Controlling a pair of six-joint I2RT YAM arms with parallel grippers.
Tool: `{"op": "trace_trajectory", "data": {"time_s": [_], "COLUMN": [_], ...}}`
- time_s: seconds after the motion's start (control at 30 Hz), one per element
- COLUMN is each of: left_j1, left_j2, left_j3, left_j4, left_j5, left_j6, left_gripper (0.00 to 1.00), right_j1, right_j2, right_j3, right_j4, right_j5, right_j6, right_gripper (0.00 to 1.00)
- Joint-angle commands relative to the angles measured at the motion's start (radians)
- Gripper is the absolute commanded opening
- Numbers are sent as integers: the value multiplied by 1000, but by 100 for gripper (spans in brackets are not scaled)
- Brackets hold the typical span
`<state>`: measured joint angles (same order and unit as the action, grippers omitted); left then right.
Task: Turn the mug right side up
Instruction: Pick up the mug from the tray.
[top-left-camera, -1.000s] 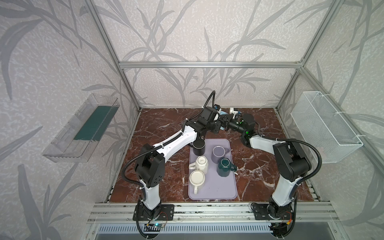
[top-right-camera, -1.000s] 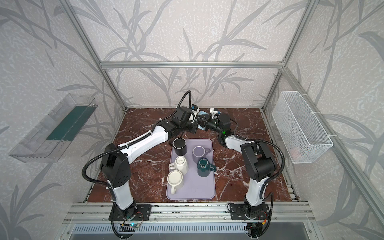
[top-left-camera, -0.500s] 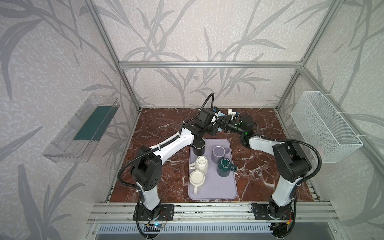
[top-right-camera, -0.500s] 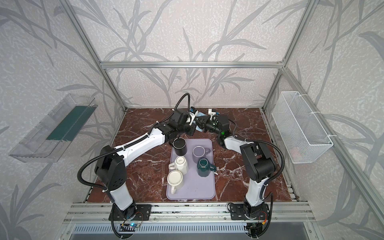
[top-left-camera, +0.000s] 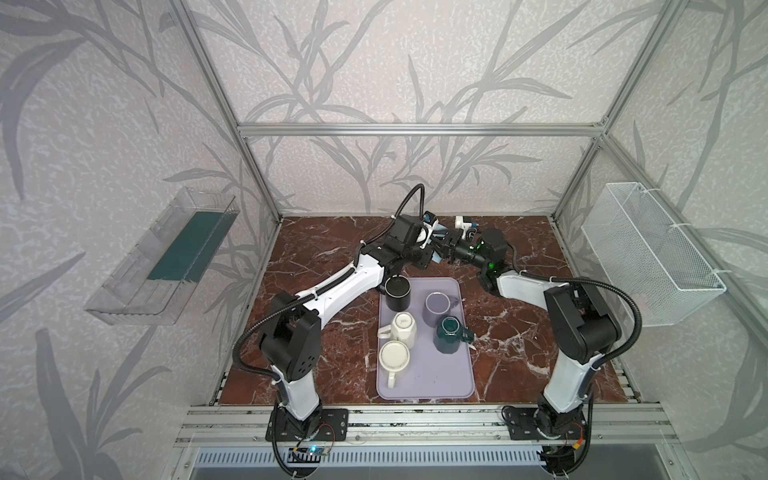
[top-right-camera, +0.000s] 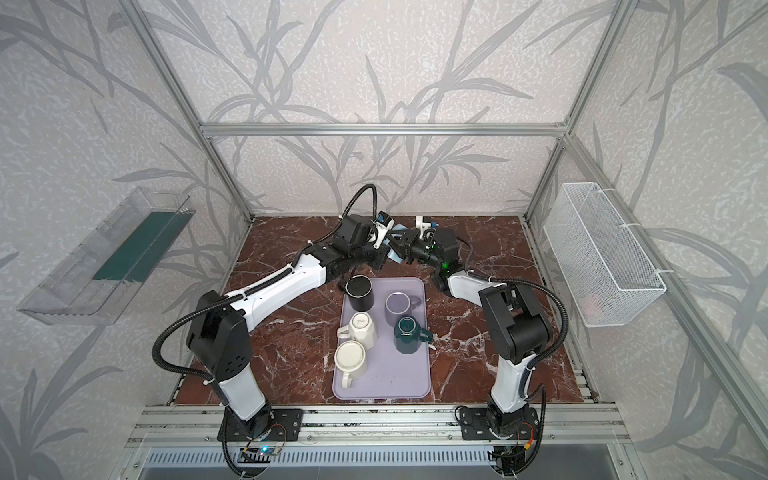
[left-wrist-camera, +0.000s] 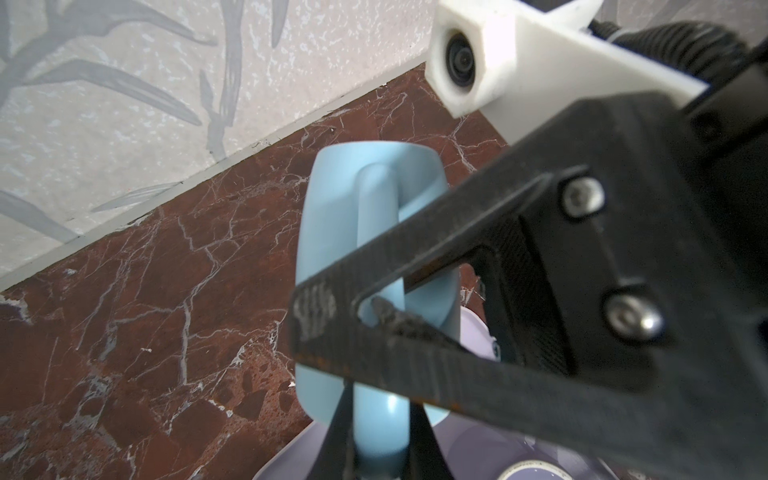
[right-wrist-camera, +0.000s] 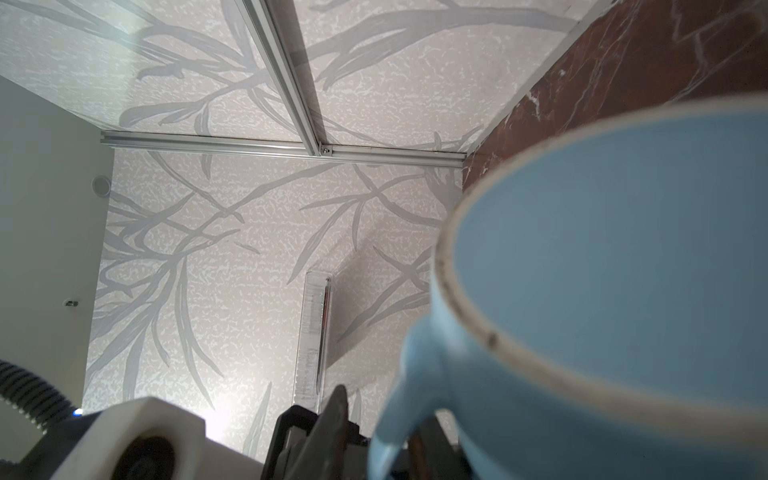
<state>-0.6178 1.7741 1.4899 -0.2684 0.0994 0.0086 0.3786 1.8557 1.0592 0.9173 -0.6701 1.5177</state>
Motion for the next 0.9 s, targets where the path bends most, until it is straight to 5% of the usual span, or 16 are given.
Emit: {"op": "trace_trajectory", "data": {"time_s": [0.0,0.53,0.87], "left_j1": [12,40,73], "left_j2": [-3,59,67], "left_j3": [13,56,101], "left_j4": [96,75,27], "left_j5": [19,87,151], "left_j6": [37,106,185], "left_gripper": [0,0,0], "right_j1": [-9,-53,-152], "right_j2": [35,7,-190], "right_j3": [-13,-48,4], "right_j4": [66,28,-469], "right_j5": [1,-41,-155], "right_j6": [13,-56,-482], "right_gripper": [28,29,27]}}
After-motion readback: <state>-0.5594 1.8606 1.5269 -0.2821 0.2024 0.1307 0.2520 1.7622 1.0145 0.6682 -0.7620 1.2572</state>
